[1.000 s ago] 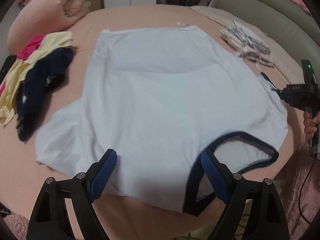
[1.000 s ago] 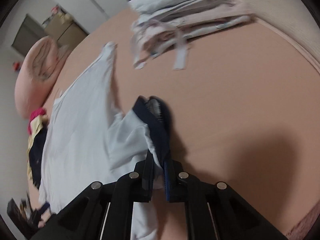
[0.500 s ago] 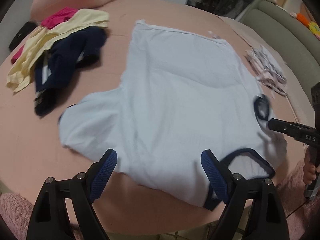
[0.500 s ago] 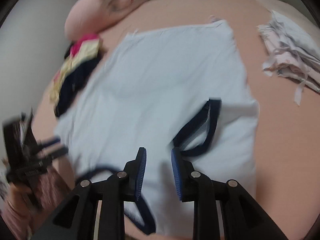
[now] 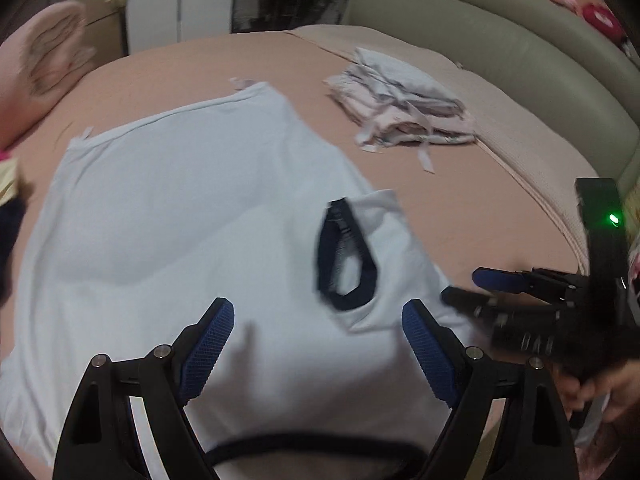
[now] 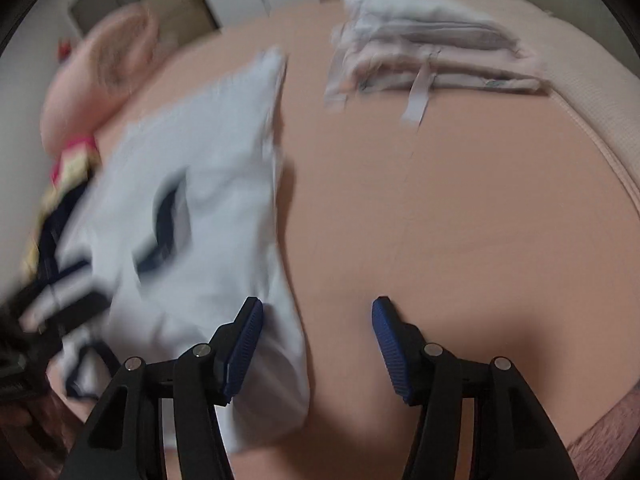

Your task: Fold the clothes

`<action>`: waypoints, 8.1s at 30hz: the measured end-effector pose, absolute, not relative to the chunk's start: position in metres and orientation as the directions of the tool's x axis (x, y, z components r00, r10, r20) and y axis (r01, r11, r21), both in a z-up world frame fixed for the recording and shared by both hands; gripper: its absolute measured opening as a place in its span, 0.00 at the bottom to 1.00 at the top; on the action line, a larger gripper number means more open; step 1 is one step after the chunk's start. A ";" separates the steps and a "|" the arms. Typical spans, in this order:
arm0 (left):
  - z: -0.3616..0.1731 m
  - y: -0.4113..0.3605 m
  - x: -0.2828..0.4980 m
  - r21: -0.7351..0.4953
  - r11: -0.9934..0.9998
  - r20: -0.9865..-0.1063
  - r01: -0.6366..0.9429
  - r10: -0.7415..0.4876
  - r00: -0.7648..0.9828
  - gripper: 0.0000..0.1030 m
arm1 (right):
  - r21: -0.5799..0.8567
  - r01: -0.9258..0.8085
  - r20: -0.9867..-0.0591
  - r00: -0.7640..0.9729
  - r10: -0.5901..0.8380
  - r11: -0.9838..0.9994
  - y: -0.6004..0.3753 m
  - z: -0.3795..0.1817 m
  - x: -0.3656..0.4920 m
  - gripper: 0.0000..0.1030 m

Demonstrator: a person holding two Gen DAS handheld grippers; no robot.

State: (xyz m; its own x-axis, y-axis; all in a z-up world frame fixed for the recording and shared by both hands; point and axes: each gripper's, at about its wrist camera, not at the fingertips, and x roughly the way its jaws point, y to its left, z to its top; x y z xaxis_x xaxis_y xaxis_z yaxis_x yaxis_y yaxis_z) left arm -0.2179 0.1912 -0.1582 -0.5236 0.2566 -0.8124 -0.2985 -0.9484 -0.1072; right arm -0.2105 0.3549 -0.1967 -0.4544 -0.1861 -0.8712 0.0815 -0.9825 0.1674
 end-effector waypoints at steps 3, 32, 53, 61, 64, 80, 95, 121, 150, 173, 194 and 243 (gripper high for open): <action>-0.175 0.209 -0.232 0.091 -0.949 -0.847 -0.303 0.086 -0.525 0.84 | 0.064 0.258 -0.902 -0.398 -0.167 -0.964 0.338 -0.197 -0.204 0.58; -0.167 0.154 -0.247 0.204 -0.976 -0.840 -0.077 -0.134 -0.526 0.84 | 0.028 0.224 -0.920 -0.376 -0.113 -0.974 0.370 -0.205 -0.209 0.68; -0.156 0.174 -0.227 0.059 -0.973 -0.819 -0.222 0.080 -0.569 0.84 | 0.082 0.179 -0.853 -0.496 -0.162 -0.980 0.349 -0.183 -0.224 0.71; -0.165 0.169 -0.230 0.081 -0.977 -0.865 -0.198 0.030 -0.501 0.86 | 0.011 0.209 -0.899 -0.426 -0.101 -0.978 0.346 -0.201 -0.216 0.71; -0.136 0.143 -0.213 0.017 -0.985 -0.855 -0.170 0.074 -0.513 0.85 | 0.104 0.135 -0.887 -0.435 -0.153 -0.985 0.371 -0.192 -0.209 0.71; -0.176 -0.096 -0.119 -0.308 -0.767 -0.899 0.563 0.042 -0.435 0.85 | 0.062 0.200 -0.885 -0.443 -0.146 -0.978 0.287 -0.161 -0.193 0.72; -0.141 -0.066 -0.149 -0.383 -0.901 -0.781 0.202 0.199 -0.592 0.08 | 0.080 0.300 -0.894 -0.400 -0.201 -0.951 0.201 -0.169 -0.171 0.72; -0.157 0.015 -0.176 -0.180 -0.958 -0.891 -0.222 0.254 -0.377 0.62 | 0.060 0.367 -0.875 -0.429 -0.226 -0.928 0.142 -0.150 -0.208 0.72; -0.171 0.019 -0.210 -0.035 -0.972 -0.909 -0.231 0.127 -0.398 0.62 | 0.019 0.425 -0.912 -0.363 -0.190 -0.905 0.119 -0.170 -0.206 0.72; -0.178 -0.078 -0.232 -0.177 -0.983 -0.909 -0.038 0.178 -0.378 0.65 | 0.006 0.514 -0.909 -0.355 -0.219 -0.858 0.041 -0.187 -0.227 0.70; -0.144 -0.038 -0.214 -0.066 -0.975 -0.866 -0.213 0.162 -0.473 0.64 | 0.058 0.424 -0.884 -0.400 -0.244 -0.904 0.059 -0.171 -0.224 0.71; -0.175 -0.065 -0.277 -0.026 -0.987 -0.910 -0.160 0.090 -0.404 0.65 | 0.061 0.482 -0.922 -0.308 -0.234 -0.874 0.065 -0.185 -0.199 0.81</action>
State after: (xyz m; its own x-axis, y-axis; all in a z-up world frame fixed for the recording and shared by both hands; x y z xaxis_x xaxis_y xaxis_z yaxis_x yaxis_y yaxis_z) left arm -0.2772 -0.0652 -0.1754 -0.4042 0.0901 -0.9102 -0.1604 -0.9867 -0.0264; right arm -0.1990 0.0648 -0.1850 -0.3080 -0.2337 -0.9222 0.4819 -0.8741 0.0605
